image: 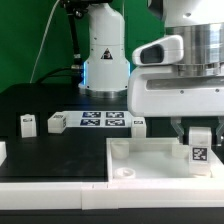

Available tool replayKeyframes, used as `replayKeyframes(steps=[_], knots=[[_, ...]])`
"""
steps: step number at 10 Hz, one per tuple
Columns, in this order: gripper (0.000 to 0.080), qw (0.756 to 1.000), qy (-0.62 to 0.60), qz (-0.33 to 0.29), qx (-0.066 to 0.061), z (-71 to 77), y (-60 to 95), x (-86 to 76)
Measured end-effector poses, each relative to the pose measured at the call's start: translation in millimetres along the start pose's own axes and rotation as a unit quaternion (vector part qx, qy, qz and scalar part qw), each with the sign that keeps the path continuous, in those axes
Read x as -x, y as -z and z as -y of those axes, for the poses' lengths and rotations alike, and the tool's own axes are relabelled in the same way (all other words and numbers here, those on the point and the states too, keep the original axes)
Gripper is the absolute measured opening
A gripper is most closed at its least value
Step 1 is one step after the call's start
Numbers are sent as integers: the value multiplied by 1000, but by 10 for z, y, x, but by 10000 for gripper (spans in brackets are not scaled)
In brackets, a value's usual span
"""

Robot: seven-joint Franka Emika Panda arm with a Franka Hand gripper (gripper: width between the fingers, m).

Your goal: Assemble one leg

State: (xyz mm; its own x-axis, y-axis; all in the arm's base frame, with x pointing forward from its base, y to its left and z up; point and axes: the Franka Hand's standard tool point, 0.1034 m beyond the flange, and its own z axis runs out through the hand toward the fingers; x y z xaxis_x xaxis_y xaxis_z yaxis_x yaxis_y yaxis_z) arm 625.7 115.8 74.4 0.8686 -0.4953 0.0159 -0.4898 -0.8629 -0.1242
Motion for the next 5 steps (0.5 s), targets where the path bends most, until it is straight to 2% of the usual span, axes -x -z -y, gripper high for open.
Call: replayKeyframes(steps=[2,3,5], knots=[[289,991,-132,1,-4,-7,-4,0],[291,976,-217,6,-7,-9,-6,4],[291,946,-325,11,-3,2,-9,16]])
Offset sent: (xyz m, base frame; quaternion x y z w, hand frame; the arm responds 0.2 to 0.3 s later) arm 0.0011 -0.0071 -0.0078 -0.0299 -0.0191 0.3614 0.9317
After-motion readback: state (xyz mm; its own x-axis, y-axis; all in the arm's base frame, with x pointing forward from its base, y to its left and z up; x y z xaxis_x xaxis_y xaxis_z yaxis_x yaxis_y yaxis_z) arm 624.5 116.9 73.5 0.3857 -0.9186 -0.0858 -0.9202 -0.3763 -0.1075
